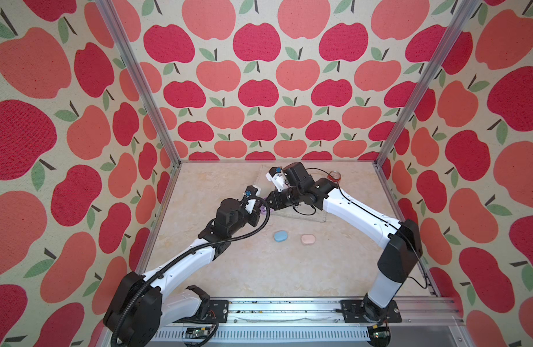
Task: Insert wireless bluetooth earbuds into charging case
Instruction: Insert the wireless bluetooth earbud into the charging case.
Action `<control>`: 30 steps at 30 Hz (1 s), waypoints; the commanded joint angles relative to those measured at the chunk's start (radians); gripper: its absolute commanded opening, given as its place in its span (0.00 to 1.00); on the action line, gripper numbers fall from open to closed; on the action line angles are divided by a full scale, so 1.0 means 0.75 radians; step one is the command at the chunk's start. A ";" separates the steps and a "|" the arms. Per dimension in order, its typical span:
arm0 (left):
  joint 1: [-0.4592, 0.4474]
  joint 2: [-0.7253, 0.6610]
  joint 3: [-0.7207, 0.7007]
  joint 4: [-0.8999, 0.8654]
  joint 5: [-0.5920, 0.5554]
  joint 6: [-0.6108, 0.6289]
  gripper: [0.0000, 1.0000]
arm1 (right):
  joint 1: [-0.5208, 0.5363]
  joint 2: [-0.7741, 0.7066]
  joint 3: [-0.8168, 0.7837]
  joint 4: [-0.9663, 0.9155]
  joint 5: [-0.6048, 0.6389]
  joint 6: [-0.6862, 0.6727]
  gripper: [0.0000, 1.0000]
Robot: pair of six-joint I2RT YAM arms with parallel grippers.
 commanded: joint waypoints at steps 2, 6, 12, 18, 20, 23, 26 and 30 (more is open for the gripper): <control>-0.004 -0.002 0.058 0.027 -0.008 0.020 0.00 | 0.014 0.035 0.031 -0.008 0.030 -0.011 0.16; -0.004 0.000 0.062 0.030 -0.010 0.018 0.00 | 0.021 0.042 0.033 -0.011 0.035 -0.017 0.20; -0.005 -0.004 0.065 0.027 -0.009 0.018 0.00 | 0.022 0.034 0.033 -0.010 0.045 -0.021 0.31; -0.004 0.006 0.051 0.035 -0.011 0.017 0.00 | 0.020 0.005 0.032 0.033 0.019 -0.010 0.35; -0.004 0.012 0.043 0.043 -0.010 0.013 0.00 | 0.017 -0.016 0.030 0.055 0.004 0.002 0.35; -0.002 0.021 0.031 0.057 0.016 0.012 0.00 | -0.003 -0.074 0.017 0.090 -0.017 0.017 0.37; -0.004 0.031 0.025 0.077 0.095 0.015 0.00 | -0.037 -0.158 -0.003 0.040 0.027 0.014 0.37; -0.027 0.059 0.027 0.081 0.257 0.040 0.00 | -0.119 -0.281 -0.073 -0.110 0.156 0.036 0.40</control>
